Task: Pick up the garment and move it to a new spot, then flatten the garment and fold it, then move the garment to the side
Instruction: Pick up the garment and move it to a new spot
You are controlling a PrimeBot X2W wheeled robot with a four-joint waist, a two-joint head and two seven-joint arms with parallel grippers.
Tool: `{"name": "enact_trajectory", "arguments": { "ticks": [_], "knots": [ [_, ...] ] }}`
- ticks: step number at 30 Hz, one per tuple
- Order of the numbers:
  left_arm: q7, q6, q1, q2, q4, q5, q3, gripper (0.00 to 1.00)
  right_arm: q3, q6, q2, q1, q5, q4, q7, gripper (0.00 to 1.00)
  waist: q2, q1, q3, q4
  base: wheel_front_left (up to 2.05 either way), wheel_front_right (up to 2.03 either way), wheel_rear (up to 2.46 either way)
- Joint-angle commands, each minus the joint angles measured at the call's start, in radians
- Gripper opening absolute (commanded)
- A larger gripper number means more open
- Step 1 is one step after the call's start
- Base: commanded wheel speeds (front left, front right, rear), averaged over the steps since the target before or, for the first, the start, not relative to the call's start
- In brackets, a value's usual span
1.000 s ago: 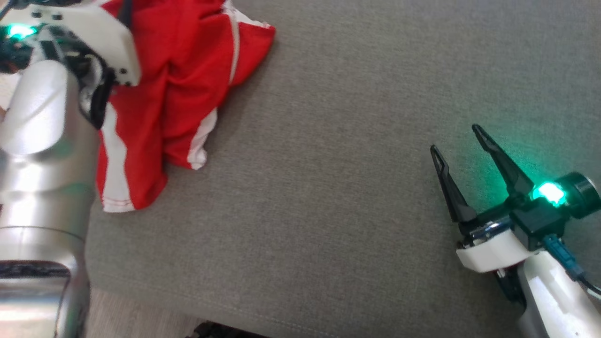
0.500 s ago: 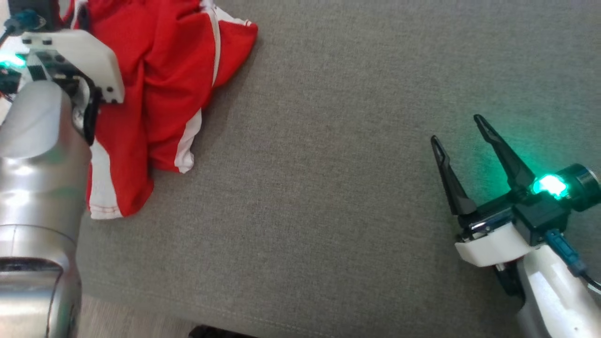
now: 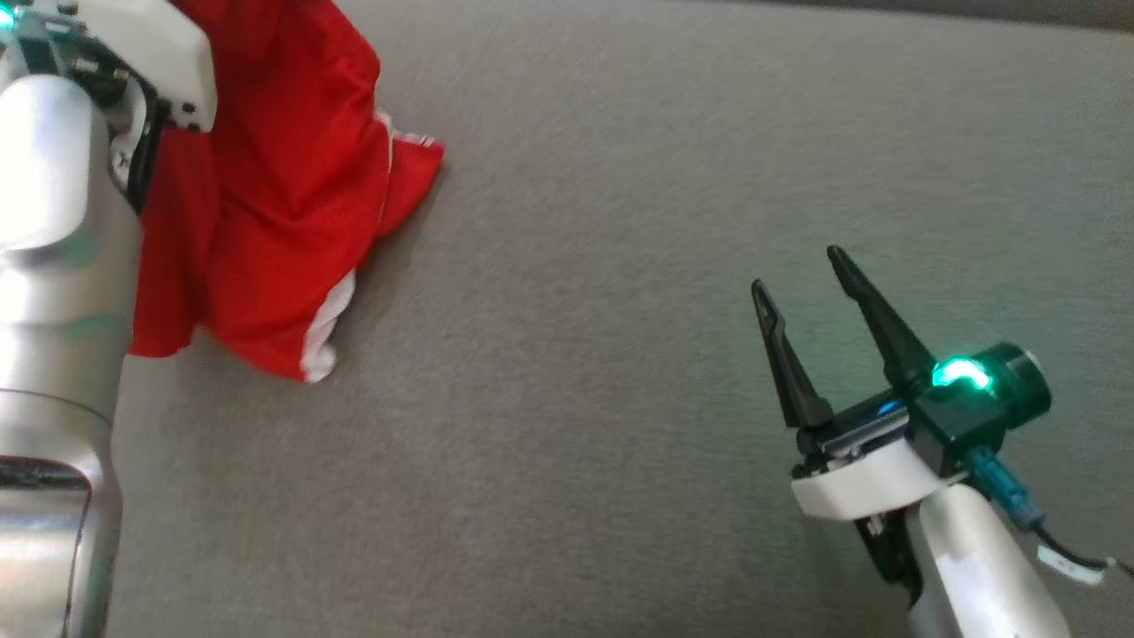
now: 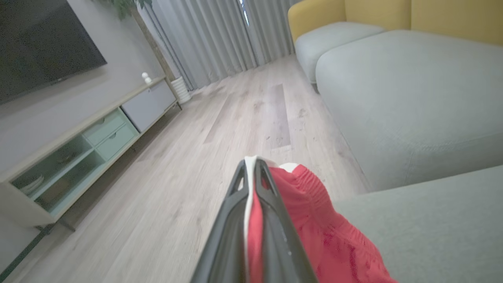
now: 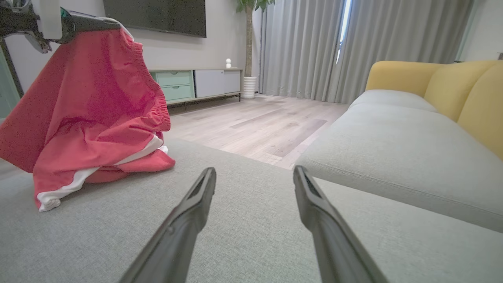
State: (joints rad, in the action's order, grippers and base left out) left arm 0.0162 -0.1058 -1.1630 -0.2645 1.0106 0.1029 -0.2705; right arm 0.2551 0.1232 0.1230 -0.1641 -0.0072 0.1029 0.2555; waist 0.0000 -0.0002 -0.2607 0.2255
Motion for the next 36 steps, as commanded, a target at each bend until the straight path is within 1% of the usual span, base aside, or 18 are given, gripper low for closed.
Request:
{"name": "enact_trajectory", "arguments": {
  "ticks": [1, 4, 8, 11, 14, 15, 17, 21, 25, 28, 32, 36],
  "knots": [
    [-0.004, -0.003, -0.059, -0.055, -0.049, -0.007, 0.007, 0.0, 0.021, 0.008, -0.015, 0.017, 0.011, -0.027, 0.006, 1.0, 0.0, 0.0002, 0.077, -0.074, 0.0, 0.0, 0.0],
    [0.016, -0.017, -0.065, -0.038, -0.095, 0.015, -0.017, 0.0, 0.011, 0.008, -0.033, 0.04, 0.015, -0.025, 0.006, 1.0, 0.0, 0.0002, 0.127, -0.124, 0.0, 0.0, 0.0],
    [0.036, -0.023, -0.066, -0.024, -0.182, 0.041, -0.069, 0.0, 0.005, 0.008, -0.054, 0.066, 0.022, -0.026, 0.006, 1.0, 0.0, 0.0002, 0.179, -0.205, 0.0, 0.0, 0.0],
    [0.066, -0.024, -0.06, -0.007, -0.261, 0.106, -0.113, 0.0, 0.004, 0.008, -0.064, 0.077, 0.028, -0.03, 0.006, 1.0, 0.0, 0.0002, 0.204, -0.276, 0.0, 0.0, 0.0],
    [0.1, -0.025, -0.057, -0.005, -0.342, 0.169, -0.155, 0.0, 0.009, 0.008, -0.07, 0.08, 0.034, -0.034, 0.006, 1.0, 0.0, 0.0002, 0.215, -0.351, 0.0, 0.0, 0.0],
    [0.119, -0.025, -0.059, -0.003, -0.389, 0.198, -0.176, 0.0, 0.01, 0.008, -0.071, 0.078, 0.038, -0.037, 0.006, 1.0, 0.0, 0.0002, 0.216, -0.4, 0.0, 0.0, 0.0],
    [0.131, -0.025, -0.069, 0.012, -0.427, 0.225, -0.188, 0.0, 0.007, 0.008, -0.072, 0.073, 0.053, -0.043, 0.006, 1.0, 0.0, 0.0002, 0.21, -0.443, 0.0, 0.0, 0.0],
    [0.133, -0.025, -0.094, 0.061, -0.465, 0.256, -0.207, 0.0, 0.008, 0.008, -0.072, 0.063, 0.084, -0.051, 0.006, 1.0, 0.0, 0.0002, 0.2, -0.514, 0.0, 0.0, 0.0],
    [0.134, -0.025, -0.1, 0.106, -0.449, 0.268, -0.229, 0.0, 0.007, 0.008, -0.073, 0.059, 0.105, -0.054, 0.006, 1.0, 0.0, 0.0002, 0.198, -0.559, 0.0, 0.0, 0.0],
    [0.121, -0.023, -0.082, 0.113, -0.434, 0.265, -0.24, 0.0, 0.015, 0.008, -0.073, 0.056, 0.113, -0.054, 0.006, 1.0, 0.0, 0.0002, 0.198, -0.574, 0.0, 0.0, 0.0],
    [0.063, -0.02, 0.046, 0.115, -0.395, 0.322, -0.213, 0.0, 0.034, 0.008, -0.073, 0.059, 0.116, -0.047, 0.006, 1.0, 0.0, 0.0002, 0.217, -0.602, 0.0, 0.0, 0.0],
    [-0.02, -0.02, 0.226, 0.11, -0.37, 0.389, -0.185, 0.0, 0.03, 0.008, -0.073, 0.062, 0.109, -0.052, 0.006, 1.0, 0.0, 0.0002, 0.216, -0.594, 0.0, 0.0, 0.0]
  ]
}}
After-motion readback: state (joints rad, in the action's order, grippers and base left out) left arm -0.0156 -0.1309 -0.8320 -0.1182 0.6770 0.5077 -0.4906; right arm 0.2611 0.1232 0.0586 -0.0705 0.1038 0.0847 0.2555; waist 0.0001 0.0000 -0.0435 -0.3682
